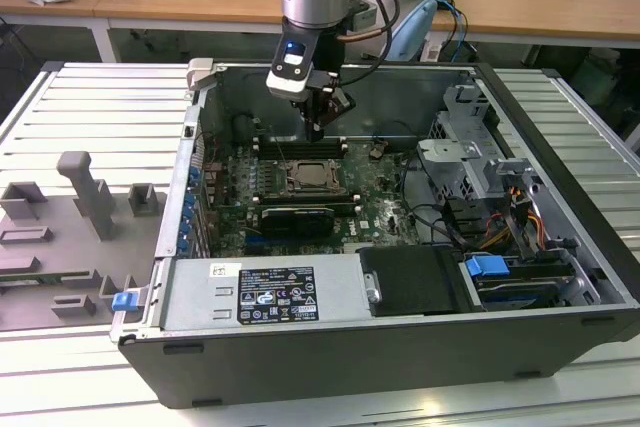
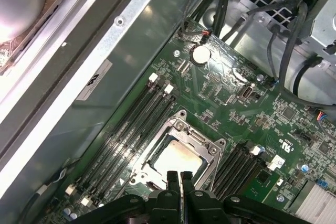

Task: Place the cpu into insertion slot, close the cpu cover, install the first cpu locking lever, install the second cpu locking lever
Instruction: 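Install the first cpu locking lever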

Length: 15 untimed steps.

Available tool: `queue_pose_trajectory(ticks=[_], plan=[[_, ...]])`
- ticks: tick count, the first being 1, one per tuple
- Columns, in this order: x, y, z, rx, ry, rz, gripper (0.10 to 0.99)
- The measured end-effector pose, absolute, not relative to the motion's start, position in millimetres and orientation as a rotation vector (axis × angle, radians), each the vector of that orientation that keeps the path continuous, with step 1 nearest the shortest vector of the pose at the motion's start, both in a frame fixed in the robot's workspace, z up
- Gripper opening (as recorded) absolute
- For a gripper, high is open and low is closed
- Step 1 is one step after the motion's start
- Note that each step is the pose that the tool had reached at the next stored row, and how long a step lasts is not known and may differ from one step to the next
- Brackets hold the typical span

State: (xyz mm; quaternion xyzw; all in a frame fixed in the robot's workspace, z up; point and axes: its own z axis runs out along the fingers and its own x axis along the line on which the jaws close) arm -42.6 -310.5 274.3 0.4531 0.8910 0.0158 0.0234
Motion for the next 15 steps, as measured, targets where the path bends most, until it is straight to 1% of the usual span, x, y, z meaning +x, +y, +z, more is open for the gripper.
queue_pose_trajectory(ticks=[15], plan=[[-42.6, -310.5, 274.3, 1.285, 2.816, 0.052, 0.161]])
